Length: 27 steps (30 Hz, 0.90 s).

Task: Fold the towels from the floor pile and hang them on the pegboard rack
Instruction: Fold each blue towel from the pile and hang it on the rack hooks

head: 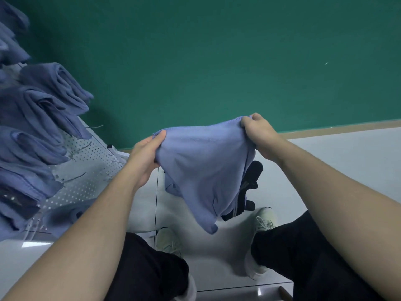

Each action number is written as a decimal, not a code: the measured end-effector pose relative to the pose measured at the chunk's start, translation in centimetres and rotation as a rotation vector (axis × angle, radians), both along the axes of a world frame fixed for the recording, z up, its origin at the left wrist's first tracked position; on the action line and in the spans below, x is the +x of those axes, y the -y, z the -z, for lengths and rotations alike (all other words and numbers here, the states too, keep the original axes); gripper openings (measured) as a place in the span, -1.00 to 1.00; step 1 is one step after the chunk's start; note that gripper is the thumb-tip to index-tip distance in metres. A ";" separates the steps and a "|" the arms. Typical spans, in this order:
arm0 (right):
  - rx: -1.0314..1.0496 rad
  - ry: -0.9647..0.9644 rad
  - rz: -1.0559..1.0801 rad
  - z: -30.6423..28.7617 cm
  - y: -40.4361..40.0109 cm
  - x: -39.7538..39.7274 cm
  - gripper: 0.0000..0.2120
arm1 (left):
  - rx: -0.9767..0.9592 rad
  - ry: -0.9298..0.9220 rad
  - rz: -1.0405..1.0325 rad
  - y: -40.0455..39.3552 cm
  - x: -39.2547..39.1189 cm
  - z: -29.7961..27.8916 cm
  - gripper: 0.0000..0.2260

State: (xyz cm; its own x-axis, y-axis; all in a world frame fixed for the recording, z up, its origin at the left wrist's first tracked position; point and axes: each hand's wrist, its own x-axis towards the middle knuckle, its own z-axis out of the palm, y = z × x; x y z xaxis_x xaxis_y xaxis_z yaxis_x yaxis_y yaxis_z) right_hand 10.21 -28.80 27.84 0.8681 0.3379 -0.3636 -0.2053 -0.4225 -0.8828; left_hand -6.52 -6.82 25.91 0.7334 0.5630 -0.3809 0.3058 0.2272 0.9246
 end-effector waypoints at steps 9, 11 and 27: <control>0.182 -0.017 -0.022 0.2 -1.1 -1.1 -0.94 | -0.076 0.067 -0.178 3.0 1.9 -0.7 -0.76; 0.221 -0.032 -0.077 0.0 -1.7 -2.0 -0.91 | -0.011 0.069 -0.124 4.2 2.4 -0.7 -0.74; 0.495 0.043 -0.183 -1.9 -3.4 -4.6 -0.92 | 0.296 0.203 0.130 9.1 3.4 -1.5 -0.78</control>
